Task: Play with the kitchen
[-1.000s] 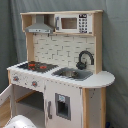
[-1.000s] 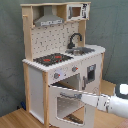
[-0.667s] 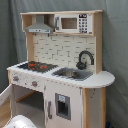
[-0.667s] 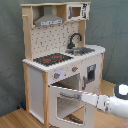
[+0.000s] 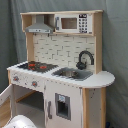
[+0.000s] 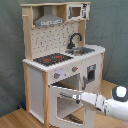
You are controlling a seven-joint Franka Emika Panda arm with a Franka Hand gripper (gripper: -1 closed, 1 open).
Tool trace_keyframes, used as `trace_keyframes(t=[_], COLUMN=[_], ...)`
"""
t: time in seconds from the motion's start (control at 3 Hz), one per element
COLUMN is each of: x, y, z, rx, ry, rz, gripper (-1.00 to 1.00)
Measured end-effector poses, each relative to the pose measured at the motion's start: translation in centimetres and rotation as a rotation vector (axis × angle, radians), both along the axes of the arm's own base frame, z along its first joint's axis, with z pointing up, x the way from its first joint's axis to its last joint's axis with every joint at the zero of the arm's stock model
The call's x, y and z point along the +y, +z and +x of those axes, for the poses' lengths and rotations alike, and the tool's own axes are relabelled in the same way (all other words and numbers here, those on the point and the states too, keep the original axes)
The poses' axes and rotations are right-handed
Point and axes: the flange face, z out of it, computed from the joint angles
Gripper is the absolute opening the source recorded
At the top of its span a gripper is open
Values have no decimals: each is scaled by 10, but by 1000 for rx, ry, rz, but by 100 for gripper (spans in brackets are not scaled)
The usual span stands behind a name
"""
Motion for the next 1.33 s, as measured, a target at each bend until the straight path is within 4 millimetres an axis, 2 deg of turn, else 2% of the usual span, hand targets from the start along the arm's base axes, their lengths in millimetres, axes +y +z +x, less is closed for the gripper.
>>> trace_keyframes(t=[0.67,1.33], x=[-8,-29], y=[-34,-50], z=[8,21], rx=[116,206], ry=[-22,-69], rz=[166,345], gripper=[100,100])
